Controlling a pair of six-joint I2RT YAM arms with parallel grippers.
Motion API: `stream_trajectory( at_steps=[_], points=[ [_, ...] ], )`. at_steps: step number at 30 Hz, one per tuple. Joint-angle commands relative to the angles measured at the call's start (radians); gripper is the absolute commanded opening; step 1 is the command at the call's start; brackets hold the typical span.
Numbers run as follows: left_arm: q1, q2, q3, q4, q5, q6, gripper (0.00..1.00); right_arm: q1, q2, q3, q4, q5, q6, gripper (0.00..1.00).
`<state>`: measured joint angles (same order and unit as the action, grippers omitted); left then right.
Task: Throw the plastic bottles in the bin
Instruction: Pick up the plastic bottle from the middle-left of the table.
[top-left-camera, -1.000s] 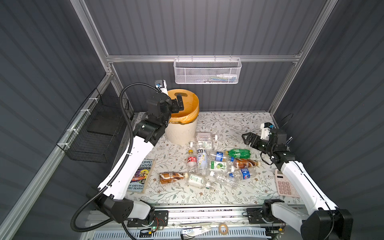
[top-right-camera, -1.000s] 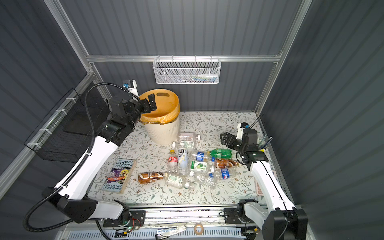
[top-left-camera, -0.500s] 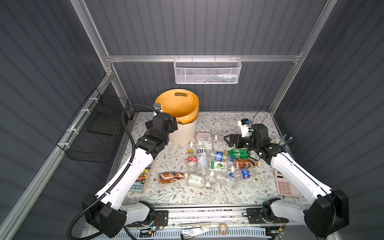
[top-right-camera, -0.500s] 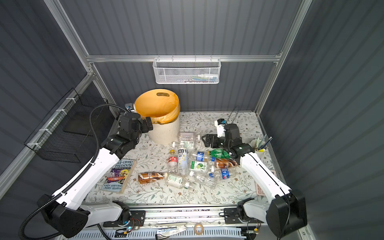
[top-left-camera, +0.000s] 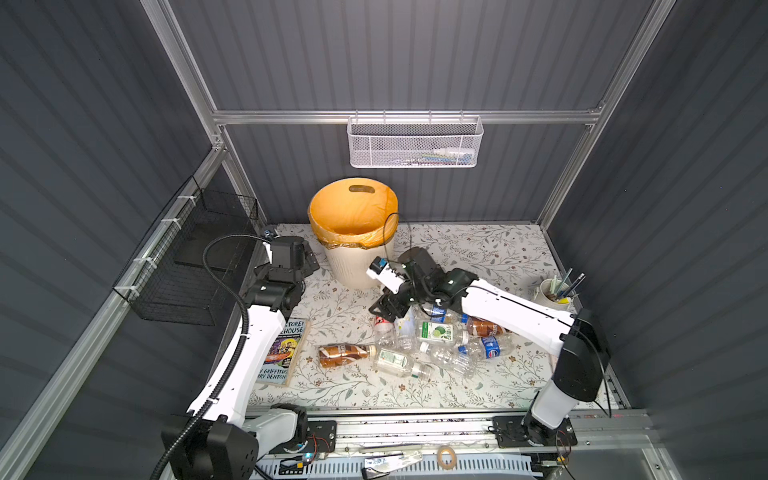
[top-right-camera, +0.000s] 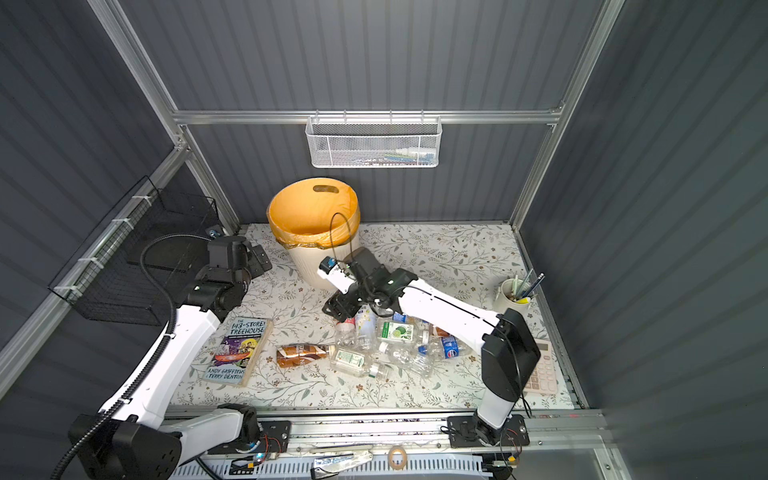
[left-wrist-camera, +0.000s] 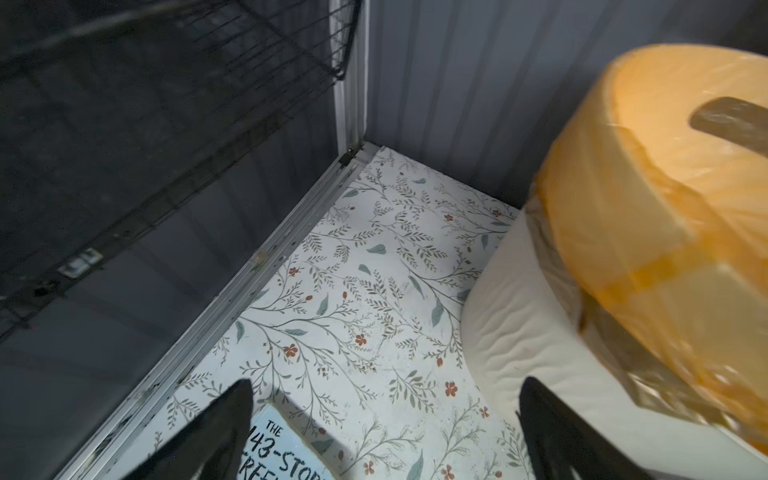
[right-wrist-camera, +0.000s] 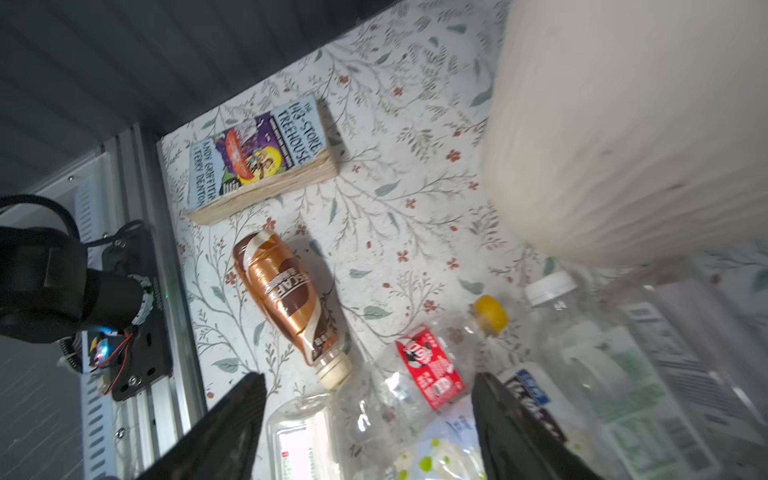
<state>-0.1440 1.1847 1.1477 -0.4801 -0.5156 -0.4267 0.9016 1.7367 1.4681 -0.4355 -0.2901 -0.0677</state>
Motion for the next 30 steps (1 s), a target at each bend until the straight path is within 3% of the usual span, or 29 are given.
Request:
stream_trajectory(
  at_steps=[1,10,30],
  points=[
    [0.080,0.004,-0.024,-0.035,0.089,-0.026,1.00,0.046,0.050,0.038,-0.117,0.002,-0.096,0.79],
    [0.176,0.029,-0.060,-0.026,0.212,-0.053,1.00,0.162,0.238,0.179,-0.201,0.016,-0.182,0.78],
    [0.195,0.019,-0.072,-0.016,0.250,-0.053,1.00,0.260,0.579,0.455,-0.292,0.194,-0.285,0.76]
  ],
)
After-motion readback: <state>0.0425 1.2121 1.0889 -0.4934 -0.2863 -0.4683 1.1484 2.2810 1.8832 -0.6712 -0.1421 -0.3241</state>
